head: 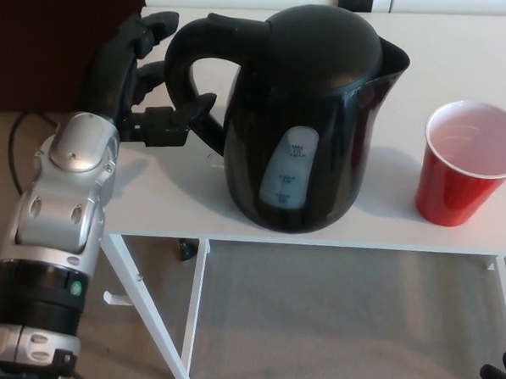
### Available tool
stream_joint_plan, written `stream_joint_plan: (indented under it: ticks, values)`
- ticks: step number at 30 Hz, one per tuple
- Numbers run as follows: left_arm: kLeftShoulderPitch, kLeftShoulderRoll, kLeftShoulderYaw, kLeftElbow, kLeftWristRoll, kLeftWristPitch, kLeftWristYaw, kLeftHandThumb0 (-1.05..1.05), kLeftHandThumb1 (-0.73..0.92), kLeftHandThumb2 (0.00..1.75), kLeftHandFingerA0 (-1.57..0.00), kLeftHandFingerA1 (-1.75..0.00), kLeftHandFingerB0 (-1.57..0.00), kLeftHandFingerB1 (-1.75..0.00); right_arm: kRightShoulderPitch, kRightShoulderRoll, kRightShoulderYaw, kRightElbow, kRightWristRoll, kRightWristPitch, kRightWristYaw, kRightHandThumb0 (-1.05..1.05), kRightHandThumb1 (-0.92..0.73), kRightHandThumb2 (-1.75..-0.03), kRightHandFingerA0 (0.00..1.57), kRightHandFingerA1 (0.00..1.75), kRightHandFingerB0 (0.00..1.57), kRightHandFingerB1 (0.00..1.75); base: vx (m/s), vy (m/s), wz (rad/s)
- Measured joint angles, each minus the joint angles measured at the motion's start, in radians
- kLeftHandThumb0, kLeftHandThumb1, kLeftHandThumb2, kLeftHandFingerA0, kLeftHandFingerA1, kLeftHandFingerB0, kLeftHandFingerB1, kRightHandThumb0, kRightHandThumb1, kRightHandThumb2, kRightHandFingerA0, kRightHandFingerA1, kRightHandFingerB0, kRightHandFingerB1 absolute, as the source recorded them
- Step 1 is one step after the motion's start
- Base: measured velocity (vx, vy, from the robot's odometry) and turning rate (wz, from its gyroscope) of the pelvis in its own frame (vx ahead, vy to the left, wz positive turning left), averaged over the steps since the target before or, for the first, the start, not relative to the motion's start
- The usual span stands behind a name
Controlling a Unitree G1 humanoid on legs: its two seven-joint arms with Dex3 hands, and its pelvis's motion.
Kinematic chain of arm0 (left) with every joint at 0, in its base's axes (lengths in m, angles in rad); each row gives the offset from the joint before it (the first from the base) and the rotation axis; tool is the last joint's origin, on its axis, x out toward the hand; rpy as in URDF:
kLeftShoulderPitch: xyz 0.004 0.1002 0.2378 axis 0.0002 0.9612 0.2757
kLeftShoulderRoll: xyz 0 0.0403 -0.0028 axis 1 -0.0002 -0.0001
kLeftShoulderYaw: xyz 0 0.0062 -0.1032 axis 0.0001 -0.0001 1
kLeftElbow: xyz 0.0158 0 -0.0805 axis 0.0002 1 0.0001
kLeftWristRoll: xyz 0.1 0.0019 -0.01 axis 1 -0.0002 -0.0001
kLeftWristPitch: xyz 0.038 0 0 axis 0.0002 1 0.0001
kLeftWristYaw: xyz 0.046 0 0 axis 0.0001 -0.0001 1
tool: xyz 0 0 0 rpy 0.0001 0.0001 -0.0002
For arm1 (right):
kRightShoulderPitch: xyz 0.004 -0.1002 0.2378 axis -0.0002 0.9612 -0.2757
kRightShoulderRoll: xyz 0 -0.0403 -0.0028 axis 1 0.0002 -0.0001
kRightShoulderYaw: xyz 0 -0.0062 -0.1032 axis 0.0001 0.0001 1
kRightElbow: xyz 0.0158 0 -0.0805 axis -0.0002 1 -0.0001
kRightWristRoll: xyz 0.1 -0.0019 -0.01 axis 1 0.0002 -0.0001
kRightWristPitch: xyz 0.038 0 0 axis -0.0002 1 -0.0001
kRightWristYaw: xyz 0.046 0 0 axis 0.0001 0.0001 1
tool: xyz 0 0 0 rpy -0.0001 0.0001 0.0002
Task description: The robot walk towards a table in front and uses its left hand to pick up the pot from the base and pour water to the cup on the right hand side
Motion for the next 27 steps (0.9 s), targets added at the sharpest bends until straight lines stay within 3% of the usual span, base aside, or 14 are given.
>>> stream_joint_plan:
  ticks: [12,18,19,25,27]
  values:
    - [-0.023,0.0,0.012,0.058,0.024,-0.041,0.008,-0.42,0.41,0.62,-0.27,-0.4,-0.19,-0.35,-0.02,0.002,0.003,-0.016,0.0,0.017,-0.018,-0.3,-0.67,-0.6,0.23,0.46,0.1,0.32,0.0,0.0,0.0]
    - [-0.063,-0.004,0.022,0.079,0.039,-0.051,0.02,-0.45,0.4,0.63,-0.3,-0.41,-0.18,-0.35,-0.028,0.003,0.003,-0.019,0.001,0.026,-0.023,-0.3,-0.68,-0.64,0.19,0.47,0.09,0.25,0.0,0.0,0.0]
    - [-0.066,-0.005,0.023,0.081,0.04,-0.053,0.02,-0.33,0.45,0.54,-0.41,-0.37,-0.29,-0.31,-0.029,0.003,0.003,-0.019,0.001,0.026,-0.023,-0.31,-0.66,-0.64,0.2,0.47,0.09,0.23,0.0,0.0,0.0]
    - [-0.098,-0.031,0.019,0.12,0.062,-0.072,0.055,-0.35,0.46,0.54,-0.4,-0.37,-0.29,-0.31,-0.029,0.004,0.004,-0.019,0.002,0.029,-0.023,-0.29,-0.69,-0.6,0.23,0.46,0.1,0.31,0.0,0.0,0.0]
    - [-0.114,-0.038,0.012,0.144,0.076,-0.082,0.069,-0.43,0.39,0.62,-0.38,-0.44,-0.27,-0.38,-0.029,0.006,0.004,-0.022,0.002,0.031,-0.025,-0.3,-0.68,-0.6,0.23,0.46,0.09,0.31,0.0,0.0,0.0]
